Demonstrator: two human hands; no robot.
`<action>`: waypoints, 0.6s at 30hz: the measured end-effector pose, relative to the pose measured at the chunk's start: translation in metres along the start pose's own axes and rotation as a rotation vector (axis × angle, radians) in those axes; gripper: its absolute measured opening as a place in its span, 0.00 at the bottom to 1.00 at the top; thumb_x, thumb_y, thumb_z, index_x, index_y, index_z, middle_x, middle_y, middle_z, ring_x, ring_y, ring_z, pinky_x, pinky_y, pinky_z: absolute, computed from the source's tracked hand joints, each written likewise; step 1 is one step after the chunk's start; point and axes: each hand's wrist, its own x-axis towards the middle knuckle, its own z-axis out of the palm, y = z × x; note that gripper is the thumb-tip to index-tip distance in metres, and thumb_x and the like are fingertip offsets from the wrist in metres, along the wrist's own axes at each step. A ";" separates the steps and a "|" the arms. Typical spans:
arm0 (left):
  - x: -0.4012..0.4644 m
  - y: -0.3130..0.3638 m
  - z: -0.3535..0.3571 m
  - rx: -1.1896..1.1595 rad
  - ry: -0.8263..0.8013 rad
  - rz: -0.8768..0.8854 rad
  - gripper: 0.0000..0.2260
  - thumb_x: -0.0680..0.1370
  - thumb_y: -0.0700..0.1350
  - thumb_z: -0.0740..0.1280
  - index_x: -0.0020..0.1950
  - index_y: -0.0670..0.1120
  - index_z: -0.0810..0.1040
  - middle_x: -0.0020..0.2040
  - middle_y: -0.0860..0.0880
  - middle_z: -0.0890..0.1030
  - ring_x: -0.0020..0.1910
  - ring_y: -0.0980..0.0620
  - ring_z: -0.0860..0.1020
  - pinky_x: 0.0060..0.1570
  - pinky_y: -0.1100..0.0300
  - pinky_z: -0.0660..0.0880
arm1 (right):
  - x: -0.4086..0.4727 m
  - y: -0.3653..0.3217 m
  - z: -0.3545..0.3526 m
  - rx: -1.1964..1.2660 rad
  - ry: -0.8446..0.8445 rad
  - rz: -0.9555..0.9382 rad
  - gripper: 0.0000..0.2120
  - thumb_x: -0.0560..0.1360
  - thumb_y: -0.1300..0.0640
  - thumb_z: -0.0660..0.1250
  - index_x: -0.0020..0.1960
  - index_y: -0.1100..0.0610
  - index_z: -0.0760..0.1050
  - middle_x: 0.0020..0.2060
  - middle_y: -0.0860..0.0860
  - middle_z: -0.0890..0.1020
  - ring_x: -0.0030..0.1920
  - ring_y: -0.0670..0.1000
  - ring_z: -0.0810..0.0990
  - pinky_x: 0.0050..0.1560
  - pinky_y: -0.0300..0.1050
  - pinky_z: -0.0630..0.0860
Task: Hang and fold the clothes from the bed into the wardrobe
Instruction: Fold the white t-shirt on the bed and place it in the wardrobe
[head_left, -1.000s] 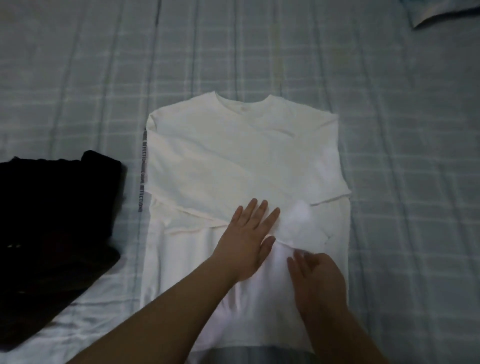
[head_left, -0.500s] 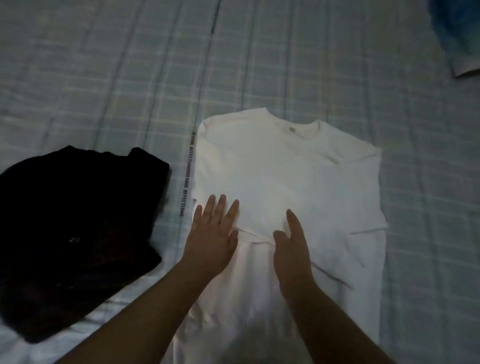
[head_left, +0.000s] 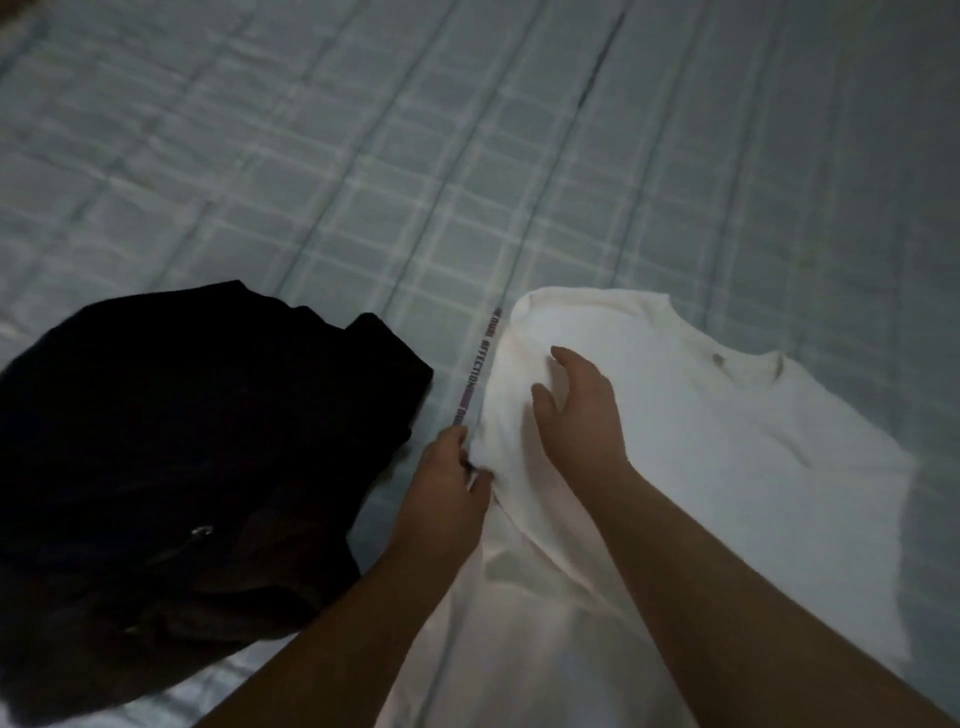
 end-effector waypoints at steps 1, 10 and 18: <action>0.005 0.003 0.000 0.007 -0.015 -0.022 0.19 0.78 0.44 0.68 0.69 0.51 0.70 0.56 0.53 0.76 0.52 0.57 0.77 0.48 0.71 0.67 | 0.016 -0.001 0.003 -0.024 -0.023 0.006 0.24 0.78 0.53 0.66 0.73 0.55 0.69 0.67 0.52 0.76 0.67 0.54 0.72 0.72 0.48 0.63; 0.014 -0.002 -0.009 0.093 -0.041 -0.091 0.08 0.78 0.45 0.66 0.56 0.53 0.72 0.43 0.57 0.76 0.47 0.52 0.78 0.44 0.61 0.68 | 0.072 -0.023 0.020 -0.208 -0.085 -0.043 0.09 0.79 0.47 0.60 0.53 0.51 0.74 0.48 0.51 0.77 0.53 0.57 0.76 0.54 0.54 0.72; 0.026 -0.006 -0.020 0.005 -0.092 -0.048 0.04 0.77 0.39 0.64 0.48 0.48 0.77 0.41 0.56 0.77 0.43 0.55 0.77 0.40 0.63 0.68 | 0.085 -0.028 0.001 0.345 -0.045 0.085 0.17 0.75 0.68 0.61 0.58 0.52 0.74 0.42 0.47 0.78 0.34 0.39 0.74 0.35 0.30 0.69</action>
